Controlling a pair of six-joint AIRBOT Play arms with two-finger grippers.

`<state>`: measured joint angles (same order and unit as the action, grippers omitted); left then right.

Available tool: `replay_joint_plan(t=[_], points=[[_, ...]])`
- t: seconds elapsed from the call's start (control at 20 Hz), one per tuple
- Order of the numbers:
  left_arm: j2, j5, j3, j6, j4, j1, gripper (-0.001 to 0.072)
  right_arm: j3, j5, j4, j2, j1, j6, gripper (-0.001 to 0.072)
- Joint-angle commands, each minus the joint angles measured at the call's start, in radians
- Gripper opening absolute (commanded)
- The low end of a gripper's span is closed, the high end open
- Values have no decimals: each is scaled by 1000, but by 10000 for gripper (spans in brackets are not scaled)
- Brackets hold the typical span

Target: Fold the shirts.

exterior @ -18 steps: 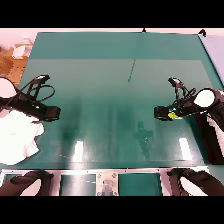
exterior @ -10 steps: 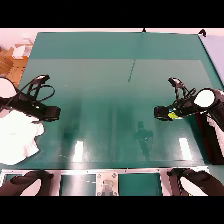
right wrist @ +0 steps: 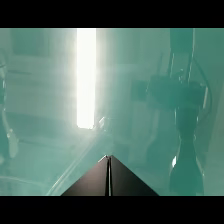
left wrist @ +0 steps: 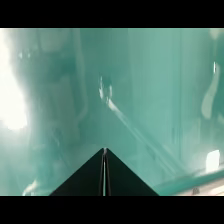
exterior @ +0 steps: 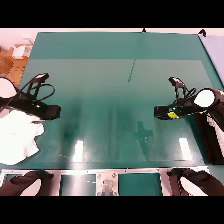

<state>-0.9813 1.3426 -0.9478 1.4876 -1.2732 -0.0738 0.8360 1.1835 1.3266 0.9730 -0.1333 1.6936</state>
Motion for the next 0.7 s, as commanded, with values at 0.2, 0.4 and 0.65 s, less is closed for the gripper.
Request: replay_joint_plan(t=[0.2, 0.4, 0.65], points=[[1, -101, -7, 146, -463, 1, 720, 0, -14, -10, 0, 0, 0, 20], [1, -40, 72, 240, -714, 167, 720, 0, -14, -10, 0, 0, 0, 142], [0, -150, 290, 229, -710, 455, 720, 0, -16, -10, 0, 0, 0, 242]])
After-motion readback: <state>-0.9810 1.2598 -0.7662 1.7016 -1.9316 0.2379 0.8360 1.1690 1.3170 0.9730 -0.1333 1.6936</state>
